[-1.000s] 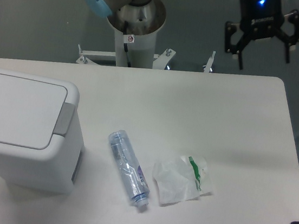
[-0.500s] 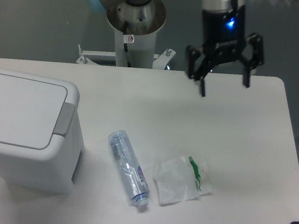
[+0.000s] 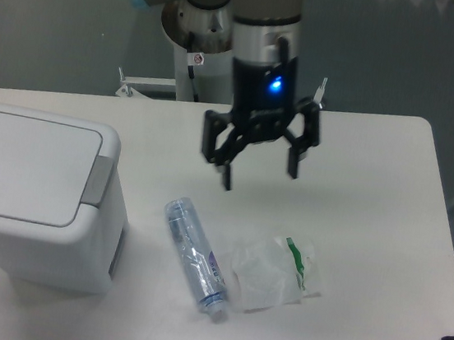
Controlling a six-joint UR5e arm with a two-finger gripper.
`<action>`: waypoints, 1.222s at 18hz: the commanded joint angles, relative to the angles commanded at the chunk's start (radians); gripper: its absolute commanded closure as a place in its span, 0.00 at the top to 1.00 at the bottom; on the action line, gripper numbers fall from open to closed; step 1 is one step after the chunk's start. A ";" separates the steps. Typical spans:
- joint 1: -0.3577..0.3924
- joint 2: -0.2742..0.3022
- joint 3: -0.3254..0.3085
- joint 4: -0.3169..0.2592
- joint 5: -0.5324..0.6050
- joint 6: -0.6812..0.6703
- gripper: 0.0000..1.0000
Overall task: Open the trash can
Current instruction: 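Move the open gripper down toward the white trash can lid, then position the gripper fingers at the lid's hinge edge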
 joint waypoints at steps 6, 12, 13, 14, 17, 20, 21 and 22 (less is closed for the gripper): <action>-0.095 -0.020 0.000 0.000 0.000 -0.065 1.00; -0.137 -0.014 -0.018 -0.002 0.000 -0.078 1.00; -0.137 -0.012 -0.018 -0.002 0.000 -0.078 1.00; -0.138 -0.012 -0.020 -0.002 0.000 -0.078 1.00; -0.149 -0.011 -0.038 -0.002 0.003 -0.077 1.00; -0.152 -0.011 -0.040 -0.002 0.003 -0.077 1.00; -0.152 -0.011 -0.041 0.000 0.003 -0.077 1.00; -0.152 -0.011 -0.041 0.000 0.003 -0.077 1.00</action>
